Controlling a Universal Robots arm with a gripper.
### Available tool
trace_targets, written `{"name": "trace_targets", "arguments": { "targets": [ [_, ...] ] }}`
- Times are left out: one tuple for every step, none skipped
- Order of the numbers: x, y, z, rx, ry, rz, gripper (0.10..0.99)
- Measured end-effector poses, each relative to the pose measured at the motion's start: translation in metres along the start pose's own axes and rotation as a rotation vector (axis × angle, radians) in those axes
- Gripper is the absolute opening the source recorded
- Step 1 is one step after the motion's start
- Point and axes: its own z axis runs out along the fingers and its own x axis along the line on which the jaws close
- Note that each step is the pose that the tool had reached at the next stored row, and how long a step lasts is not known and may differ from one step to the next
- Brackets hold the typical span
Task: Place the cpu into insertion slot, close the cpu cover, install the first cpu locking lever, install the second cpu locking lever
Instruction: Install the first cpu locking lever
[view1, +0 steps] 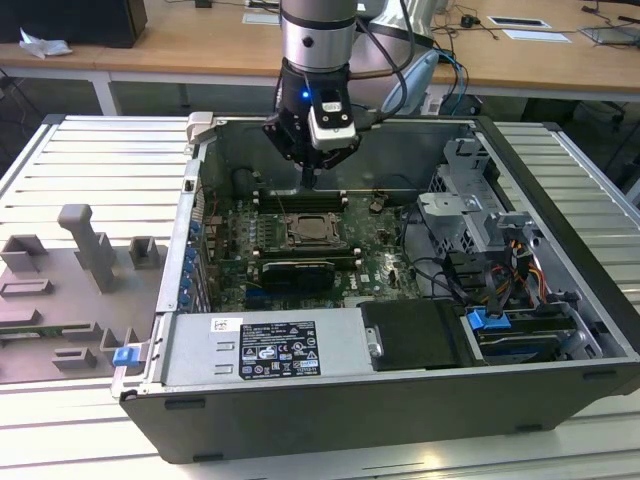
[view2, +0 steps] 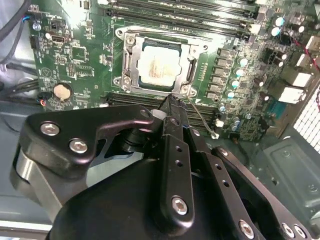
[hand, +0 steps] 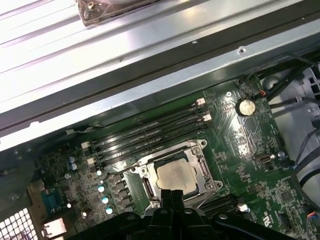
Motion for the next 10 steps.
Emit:
{"name": "trace_targets", "arguments": {
  "targets": [
    [0.0000, 0.0000, 0.0000, 0.000, 0.0004, -0.010, 0.106],
    [0.0000, 0.0000, 0.0000, 0.000, 0.0009, -0.023, 0.106],
    [0.0000, 0.0000, 0.0000, 0.000, 0.0012, -0.032, 0.106],
    [0.0000, 0.0000, 0.0000, 0.000, 0.0017, -0.044, 0.106],
    [0.0000, 0.0000, 0.0000, 0.000, 0.0021, -0.054, 0.106],
    [0.0000, 0.0000, 0.0000, 0.000, 0.0029, -0.074, 0.106],
    [0.0000, 0.0000, 0.0000, 0.001, 0.0032, -0.084, 0.106],
    [0.0000, 0.0000, 0.0000, 0.001, 0.0036, -0.093, 0.106],
    [0.0000, 0.0000, 0.0000, 0.001, 0.0041, -0.108, 0.106],
    [0.0000, 0.0000, 0.0000, 0.001, 0.0049, -0.127, 0.106]
  ]
}}
